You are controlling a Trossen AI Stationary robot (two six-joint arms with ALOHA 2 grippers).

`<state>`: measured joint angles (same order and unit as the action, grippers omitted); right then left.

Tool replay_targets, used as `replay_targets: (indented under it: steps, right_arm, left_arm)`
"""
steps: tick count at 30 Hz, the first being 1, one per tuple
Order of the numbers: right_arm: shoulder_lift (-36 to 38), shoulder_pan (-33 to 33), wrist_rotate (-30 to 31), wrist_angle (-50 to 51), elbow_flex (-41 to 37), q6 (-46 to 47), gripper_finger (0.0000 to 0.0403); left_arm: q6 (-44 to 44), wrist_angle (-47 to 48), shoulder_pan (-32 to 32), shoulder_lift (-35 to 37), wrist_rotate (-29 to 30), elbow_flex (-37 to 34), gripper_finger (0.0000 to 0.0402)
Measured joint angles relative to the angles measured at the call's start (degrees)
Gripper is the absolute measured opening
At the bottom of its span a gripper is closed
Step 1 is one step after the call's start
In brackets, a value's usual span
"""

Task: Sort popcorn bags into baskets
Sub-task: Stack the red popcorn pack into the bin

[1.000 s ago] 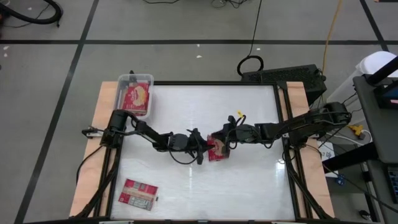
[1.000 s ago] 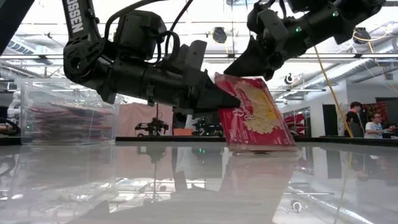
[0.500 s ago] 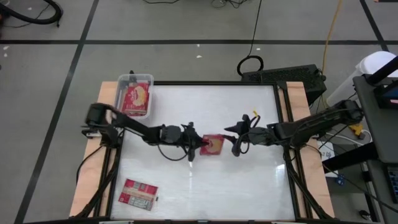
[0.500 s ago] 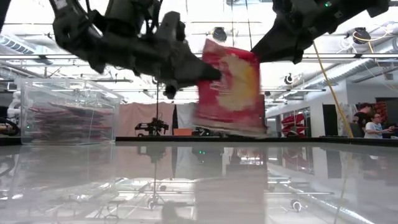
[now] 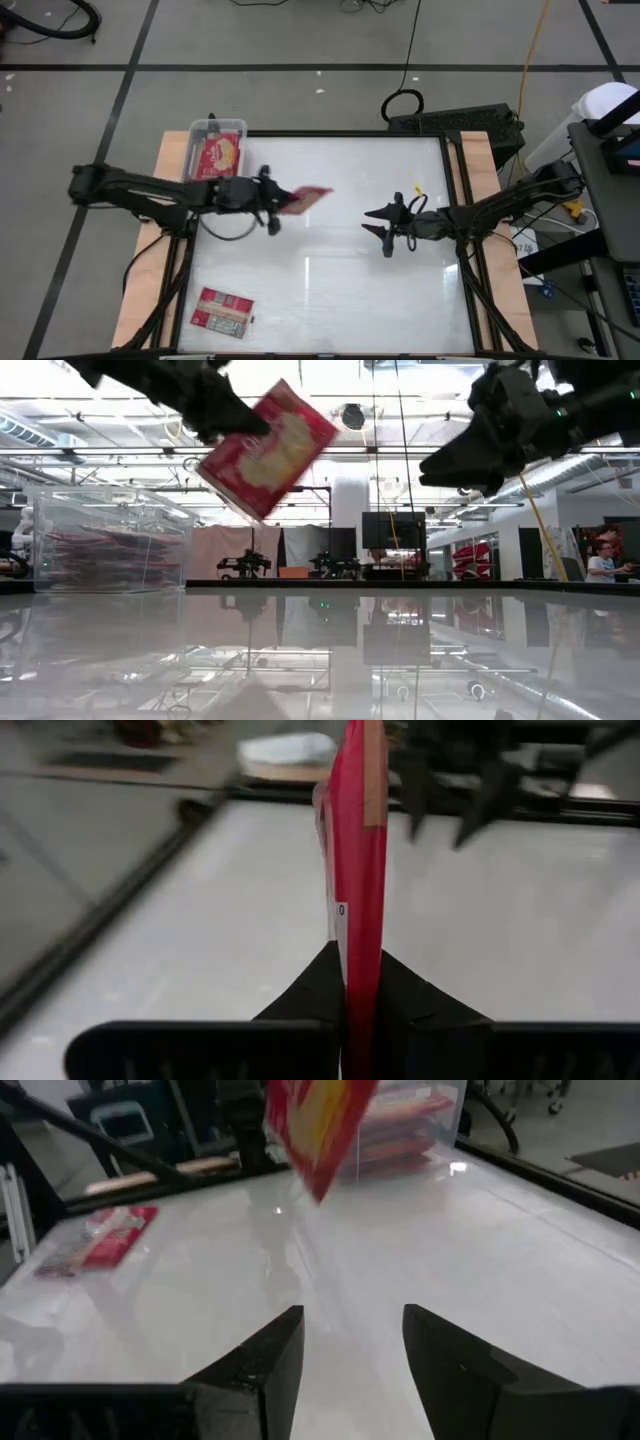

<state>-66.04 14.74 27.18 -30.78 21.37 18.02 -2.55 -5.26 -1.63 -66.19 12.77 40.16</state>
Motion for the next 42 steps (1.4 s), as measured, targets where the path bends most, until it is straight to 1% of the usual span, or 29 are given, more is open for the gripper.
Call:
replay_targets:
  steps: [2,4,7,10,14,20,24,27,30,33,37,38,42]
  right_arm:
    - [0.0,0.0,0.0,-4.7,-2.6,-0.1,0.0166]
    - [0.0,0.0,0.0,-7.2,-4.9,0.2,0.0167]
    - [0.0,0.0,0.0,-8.4,-6.9,0.7,0.0167]
    - [0.0,0.0,0.0,-8.4,-7.7,-0.7,0.0167]
    - [0.0,0.0,0.0,-8.5,-7.7,-5.5,0.0167]
    - [0.0,0.0,0.0,-8.5,-7.7,-7.0,0.0167]
    - [0.0,0.0,0.0,-8.5,-7.7,-7.0,0.0167]
    - [0.0,-0.1,0.1,-8.5,-7.7,-7.3,0.0167]
    - [0.0,-0.2,0.3,-9.2,-7.7,-8.6,0.0167]
    - [0.0,-0.2,0.3,-10.2,-7.7,-9.6,0.0167]
    - [0.0,-0.2,0.2,-10.8,-7.7,-9.4,0.0167]
    - [-0.2,-0.2,0.2,-10.9,-7.7,-9.3,0.0167]
    - [-0.6,-0.2,0.1,-11.1,-7.7,-9.3,0.0167]
  left_arm:
    - [1.4,3.2,0.5,5.0,2.6,0.0,0.0026]
    - [2.8,5.1,1.6,10.3,4.2,0.0,0.0018]
    - [4.3,8.1,4.4,18.0,7.5,0.0,0.0017]
    - [4.2,12.3,8.8,24.9,10.6,0.0,0.0017]
    - [3.9,19.6,14.6,31.9,11.1,0.0,0.0029]
    - [4.7,29.6,22.8,39.8,11.0,0.0,0.0017]
    - [3.9,34.8,28.1,42.3,11.1,0.0,0.0020]
    - [2.3,37.9,32.0,42.2,11.4,0.0,0.0032]
    - [0.8,40.4,35.9,40.9,11.7,-0.2,0.0033]
    - [-0.1,40.8,39.5,39.9,11.4,-1.5,0.0021]
    - [-1.1,39.4,43.4,39.5,5.9,-3.8,0.0017]
    - [-1.2,39.1,44.3,39.5,5.0,-4.3,0.0017]
    - [-1.5,38.3,48.0,39.5,5.1,-6.4,0.0034]
